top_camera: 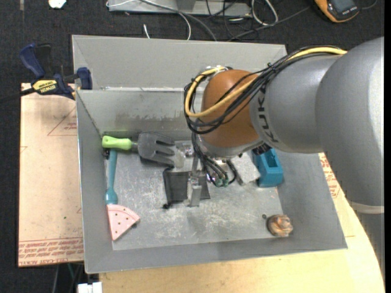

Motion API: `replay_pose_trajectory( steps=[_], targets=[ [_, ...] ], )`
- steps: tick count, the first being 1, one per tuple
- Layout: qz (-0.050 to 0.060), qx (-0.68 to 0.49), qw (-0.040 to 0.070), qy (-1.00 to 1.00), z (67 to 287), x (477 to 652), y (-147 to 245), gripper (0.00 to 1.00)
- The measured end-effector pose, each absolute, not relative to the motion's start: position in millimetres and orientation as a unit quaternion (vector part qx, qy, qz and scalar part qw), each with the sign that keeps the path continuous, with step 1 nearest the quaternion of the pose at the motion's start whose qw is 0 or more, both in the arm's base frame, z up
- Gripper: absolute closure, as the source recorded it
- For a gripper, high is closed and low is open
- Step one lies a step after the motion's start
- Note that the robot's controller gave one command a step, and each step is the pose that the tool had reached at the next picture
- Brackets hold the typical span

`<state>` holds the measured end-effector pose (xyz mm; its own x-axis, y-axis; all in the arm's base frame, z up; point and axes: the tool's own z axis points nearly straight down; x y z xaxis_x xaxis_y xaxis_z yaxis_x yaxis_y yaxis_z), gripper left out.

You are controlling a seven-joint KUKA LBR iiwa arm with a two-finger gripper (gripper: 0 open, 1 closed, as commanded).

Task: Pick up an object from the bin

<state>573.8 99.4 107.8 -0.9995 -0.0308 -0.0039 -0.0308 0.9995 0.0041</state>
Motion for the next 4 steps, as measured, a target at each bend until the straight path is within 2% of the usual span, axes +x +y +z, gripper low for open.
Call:
replay_pose_trajectory(
  steps=[1, 2, 3, 4],
  targets=[
    [0.001, 0.012, 0.003, 1.0, 71, 571.0, 73, 1.0],
    [0.001, 0.013, 0.003, 1.0, 71, 571.0, 73, 1.0],
    [0.001, 0.007, 0.001, 1.0, 130, 564.6, 73, 1.0],
    [0.001, 0.004, 0.001, 1.0, 214, 563.9, 75, 1.0]
  ],
)
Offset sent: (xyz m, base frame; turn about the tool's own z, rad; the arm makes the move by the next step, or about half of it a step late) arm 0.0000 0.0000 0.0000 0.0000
